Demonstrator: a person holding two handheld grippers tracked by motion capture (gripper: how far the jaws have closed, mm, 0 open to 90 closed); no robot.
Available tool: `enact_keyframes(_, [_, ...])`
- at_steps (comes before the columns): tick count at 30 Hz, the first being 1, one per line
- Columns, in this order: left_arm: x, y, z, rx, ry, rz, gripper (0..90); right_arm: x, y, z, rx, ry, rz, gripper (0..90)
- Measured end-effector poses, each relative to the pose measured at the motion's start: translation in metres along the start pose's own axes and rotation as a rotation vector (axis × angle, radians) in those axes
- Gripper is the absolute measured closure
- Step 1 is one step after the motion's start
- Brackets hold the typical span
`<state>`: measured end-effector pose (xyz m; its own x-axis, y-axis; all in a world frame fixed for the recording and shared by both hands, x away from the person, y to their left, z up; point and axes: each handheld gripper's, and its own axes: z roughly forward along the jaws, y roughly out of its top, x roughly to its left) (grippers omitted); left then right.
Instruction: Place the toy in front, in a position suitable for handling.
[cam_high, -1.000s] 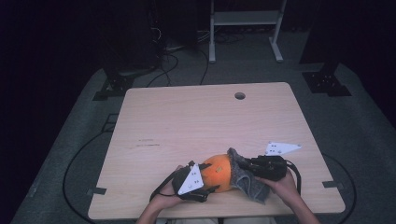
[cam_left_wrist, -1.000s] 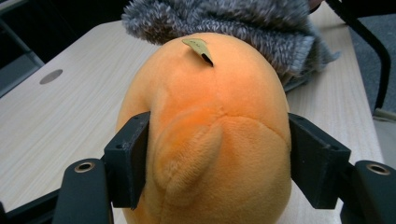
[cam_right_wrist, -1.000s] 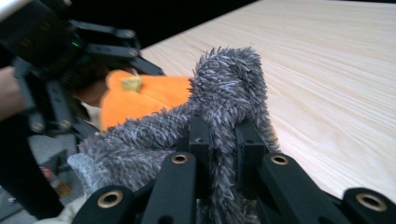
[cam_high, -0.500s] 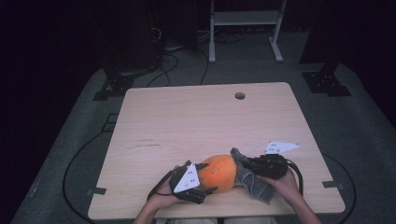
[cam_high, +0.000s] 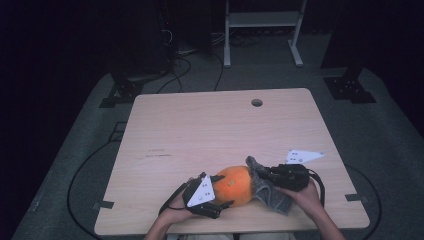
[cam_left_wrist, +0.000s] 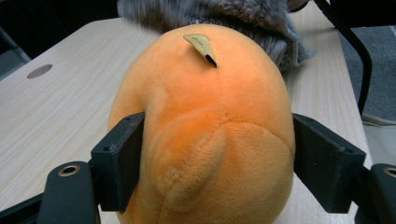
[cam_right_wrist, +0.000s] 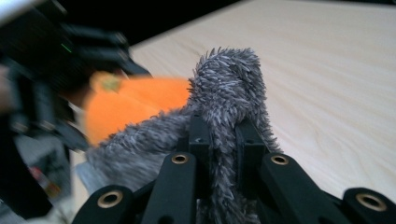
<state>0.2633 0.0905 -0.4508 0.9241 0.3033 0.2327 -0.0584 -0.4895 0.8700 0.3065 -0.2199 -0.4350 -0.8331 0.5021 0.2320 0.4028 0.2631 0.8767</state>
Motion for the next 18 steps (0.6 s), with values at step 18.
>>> enact_keyframes(18, [-0.003,0.005,0.005,-0.016,0.008,-0.024,22.5,0.033,0.014,0.001,-0.007,0.045,-0.113,79.9])
